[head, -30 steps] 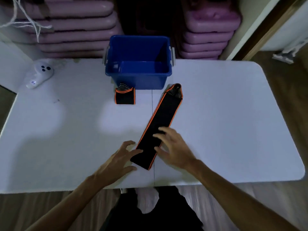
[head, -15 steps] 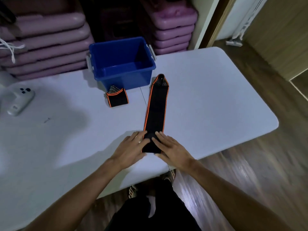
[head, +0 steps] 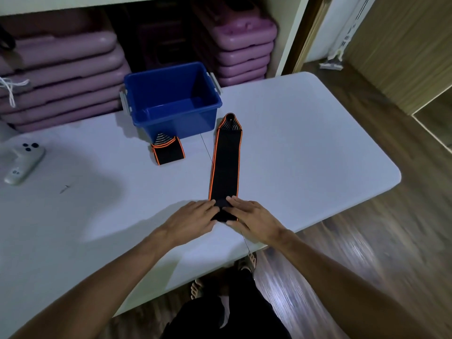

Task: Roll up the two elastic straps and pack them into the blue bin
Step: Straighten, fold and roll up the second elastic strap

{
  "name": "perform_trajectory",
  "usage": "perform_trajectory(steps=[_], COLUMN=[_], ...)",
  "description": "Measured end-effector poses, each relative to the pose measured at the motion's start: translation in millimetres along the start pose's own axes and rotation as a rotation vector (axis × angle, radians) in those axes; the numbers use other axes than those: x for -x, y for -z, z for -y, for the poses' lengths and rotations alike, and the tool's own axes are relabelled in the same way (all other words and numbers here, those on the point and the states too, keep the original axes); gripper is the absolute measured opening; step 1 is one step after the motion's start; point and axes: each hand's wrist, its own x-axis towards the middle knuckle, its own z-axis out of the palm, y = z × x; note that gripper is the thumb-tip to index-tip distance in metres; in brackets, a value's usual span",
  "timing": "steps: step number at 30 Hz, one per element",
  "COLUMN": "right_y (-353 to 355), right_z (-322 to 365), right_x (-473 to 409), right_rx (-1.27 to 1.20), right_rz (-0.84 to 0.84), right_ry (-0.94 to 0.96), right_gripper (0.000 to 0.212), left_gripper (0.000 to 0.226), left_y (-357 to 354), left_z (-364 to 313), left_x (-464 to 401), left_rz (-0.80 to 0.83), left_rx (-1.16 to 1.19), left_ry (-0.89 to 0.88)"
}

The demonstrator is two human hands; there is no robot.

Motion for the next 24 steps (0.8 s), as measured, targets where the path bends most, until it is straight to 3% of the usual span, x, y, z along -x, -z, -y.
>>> perform_trajectory(steps=[2,5,8,19,24], right_y=[-0.3,1.5,1.8,-2.6,-8.4], right_z=[-0.1,4.2,8.3,8.5,6.9], right_x=[1.2,1.7,1.0,4.1,4.8], right_rx=[-0.015,-0.017,0.030,0.035,0.022], right_rz=[0.001,0.001,0.000,-0.008,-0.076], right_ry=[-0.004,-0.029,-0.019,-0.079,-0.029], right_gripper=[0.051,0.055,0.050,0.076,0.052], left_gripper=[0.036,0.063,0.078,0.056,0.055], left_y=[-3.5,-10.2,-10.5,-12.9,-21.7], left_z=[-3.7,-13.1,-18.1,-17.2,-26.0], left_x=[-2.6,-7.9,-15.5,-14.6,-13.9], left_rz=[0.002,0.047,-0.022,-0.087,-0.084], left_rx=[-0.112,-0.157,-0.154,-0.178,-0.251], left_ry=[0.017,0.077,0.149,0.100,0.144])
